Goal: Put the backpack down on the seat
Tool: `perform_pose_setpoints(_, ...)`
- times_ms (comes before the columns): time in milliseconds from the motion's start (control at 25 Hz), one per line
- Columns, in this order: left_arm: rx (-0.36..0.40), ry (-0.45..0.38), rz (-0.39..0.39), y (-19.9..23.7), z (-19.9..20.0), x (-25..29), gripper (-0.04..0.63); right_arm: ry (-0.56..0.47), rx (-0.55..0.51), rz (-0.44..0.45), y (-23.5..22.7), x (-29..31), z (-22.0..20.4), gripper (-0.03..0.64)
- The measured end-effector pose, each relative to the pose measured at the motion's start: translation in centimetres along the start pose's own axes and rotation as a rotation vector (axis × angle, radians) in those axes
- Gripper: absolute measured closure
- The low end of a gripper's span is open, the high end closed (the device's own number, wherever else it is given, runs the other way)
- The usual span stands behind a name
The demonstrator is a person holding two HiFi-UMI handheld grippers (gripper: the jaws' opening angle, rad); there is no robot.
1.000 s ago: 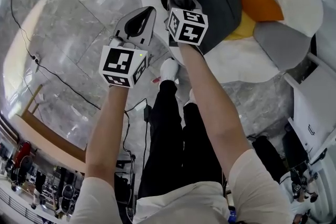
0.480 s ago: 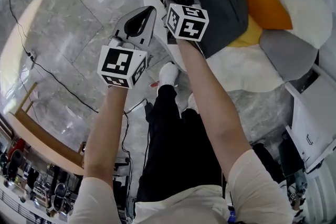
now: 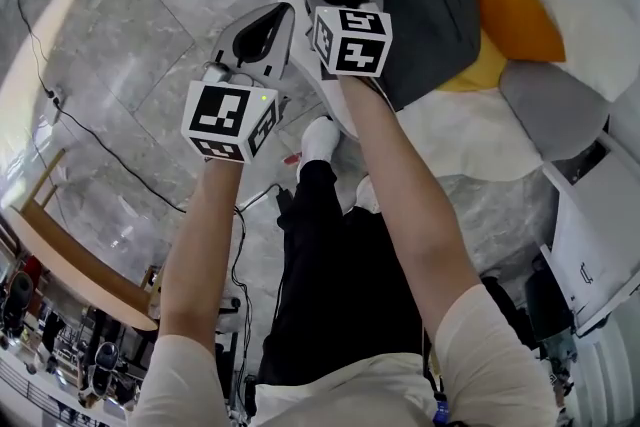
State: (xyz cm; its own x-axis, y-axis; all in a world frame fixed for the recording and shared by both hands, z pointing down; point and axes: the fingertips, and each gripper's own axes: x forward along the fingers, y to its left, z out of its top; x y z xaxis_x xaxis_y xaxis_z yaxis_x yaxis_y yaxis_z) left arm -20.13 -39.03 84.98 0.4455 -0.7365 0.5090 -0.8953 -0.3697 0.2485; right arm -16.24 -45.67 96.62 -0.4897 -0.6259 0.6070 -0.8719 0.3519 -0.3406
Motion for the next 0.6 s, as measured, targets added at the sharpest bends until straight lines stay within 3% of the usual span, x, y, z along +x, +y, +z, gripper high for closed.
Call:
perform_pose_setpoints(280, -0.009, 0.003, -0.009, -1.0, -0.4, -0.3, 0.578, 0.020, -0.085, 0.054, 1.0, -0.4, -0.3, 0.295)
perform_pose_setpoints(600, -0.009, -0.004, -0.002, -0.7, 0.1, -1.4, 0.578, 0.039, -0.083, 0.101, 2.0, -1.5, -0.2, 0.264)
